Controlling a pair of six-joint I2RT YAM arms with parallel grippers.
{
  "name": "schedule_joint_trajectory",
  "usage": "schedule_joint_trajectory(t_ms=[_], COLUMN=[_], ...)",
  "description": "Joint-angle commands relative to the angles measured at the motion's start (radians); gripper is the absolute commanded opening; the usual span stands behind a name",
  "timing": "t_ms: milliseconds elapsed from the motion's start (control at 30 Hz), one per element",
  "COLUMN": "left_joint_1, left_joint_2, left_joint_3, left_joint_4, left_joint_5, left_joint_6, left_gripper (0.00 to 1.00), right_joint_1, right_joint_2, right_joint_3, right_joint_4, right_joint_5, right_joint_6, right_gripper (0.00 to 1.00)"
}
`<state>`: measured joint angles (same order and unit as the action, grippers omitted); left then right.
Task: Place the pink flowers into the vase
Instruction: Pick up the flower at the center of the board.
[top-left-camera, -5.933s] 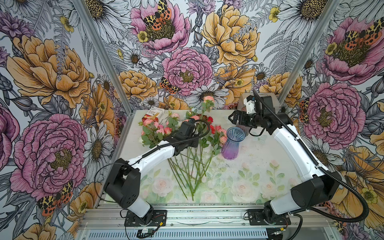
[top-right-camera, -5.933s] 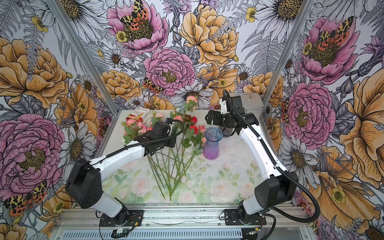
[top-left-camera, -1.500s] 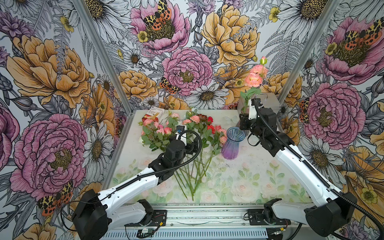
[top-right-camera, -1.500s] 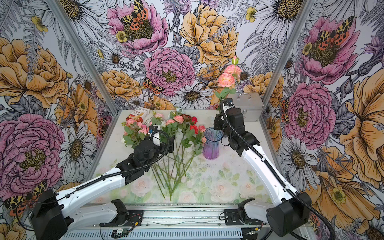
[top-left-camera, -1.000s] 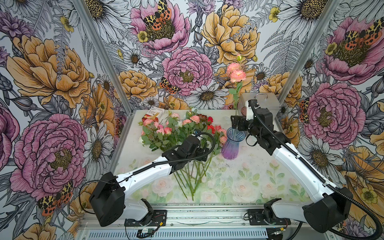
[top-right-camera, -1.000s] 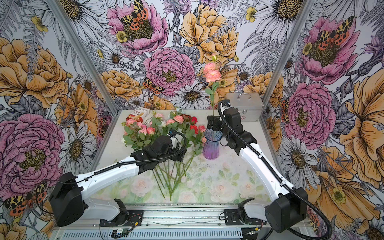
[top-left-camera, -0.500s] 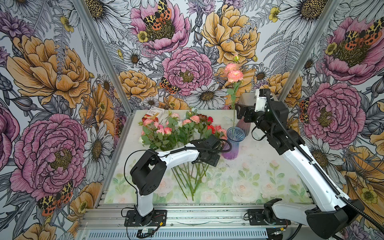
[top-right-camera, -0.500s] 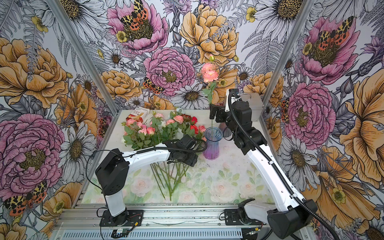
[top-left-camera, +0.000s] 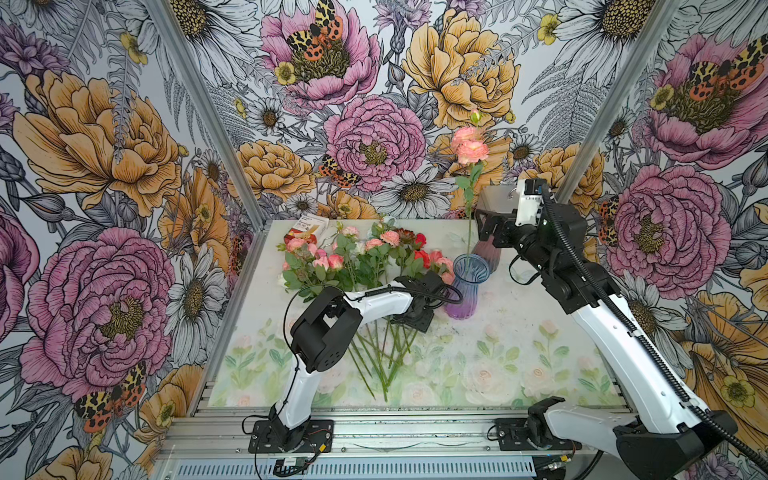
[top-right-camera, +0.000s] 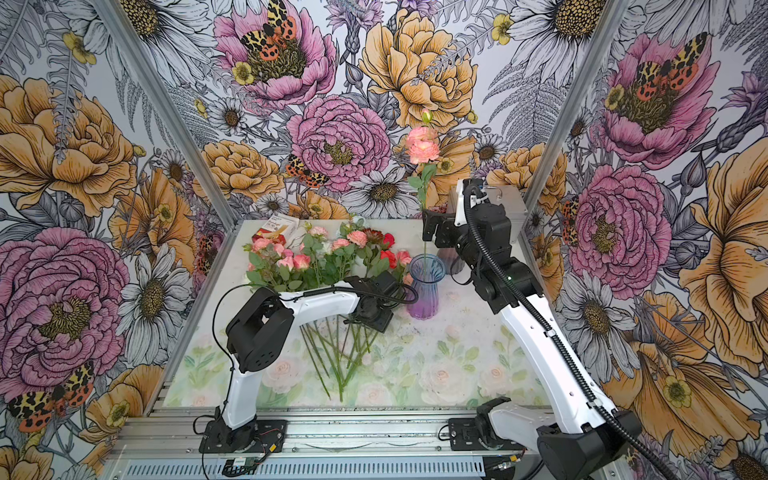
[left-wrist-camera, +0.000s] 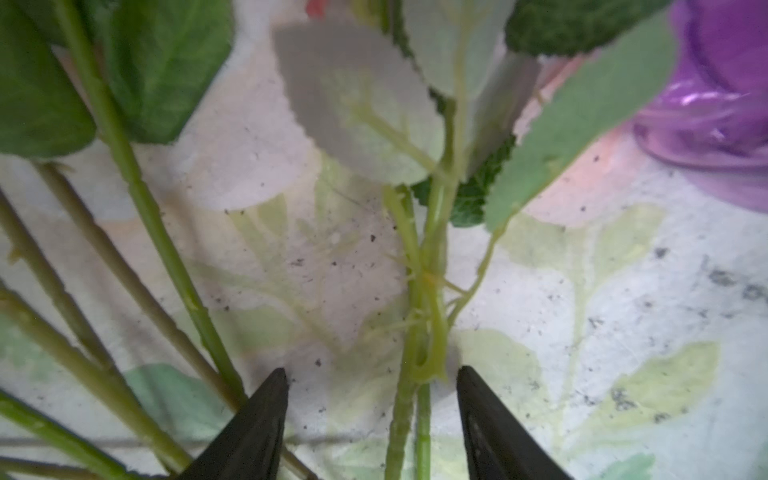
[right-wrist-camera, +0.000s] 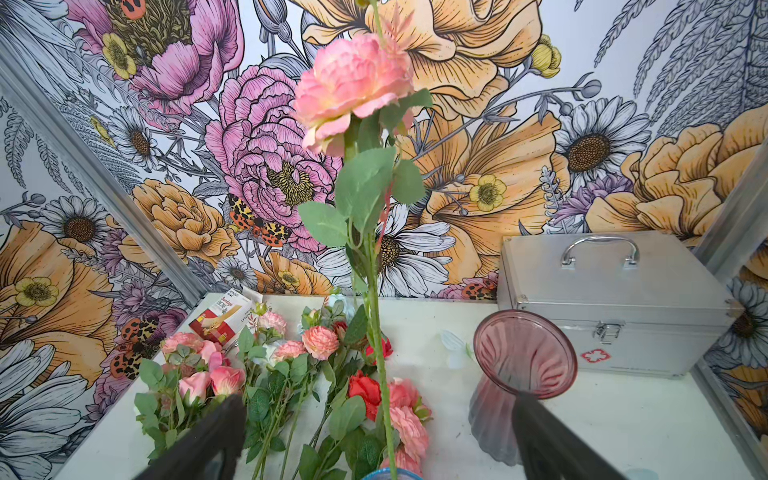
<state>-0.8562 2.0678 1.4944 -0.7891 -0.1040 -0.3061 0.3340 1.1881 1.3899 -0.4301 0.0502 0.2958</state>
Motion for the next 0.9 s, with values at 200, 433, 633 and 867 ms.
schedule_joint_trajectory(t_ms=[200,433,633,867], left_joint_1=[0.004,0.012,0.012,0.036], left_joint_2=[-0.053,-0.023,-0.03,-0.025], left_joint_3=[0.014,0.031,0.027,0.027], left_joint_4=[0.033,0.049,0.074,0.077], left_joint_5=[0.054,0.085,0.091,0.108], left_joint_6=[0.03,0.039,0.035,0.036], left_gripper=[0.59,0.5,0.46,0.45], right_joint_1=[-0.008,-0.007,-0.006,-0.003], right_joint_2=[0.024,0.028,0.002,0.001], right_joint_3=[0.007,0.012,-0.06,-0.091], right_joint_4=[-0.012,-0.012,-0.012,-0.032], right_joint_5=[-0.033,-0.266,-0.317,-0.427], right_joint_6=[0.02,-0.008,-0.021,-0.022], right_gripper=[0.99,0.99,0.99,0.99])
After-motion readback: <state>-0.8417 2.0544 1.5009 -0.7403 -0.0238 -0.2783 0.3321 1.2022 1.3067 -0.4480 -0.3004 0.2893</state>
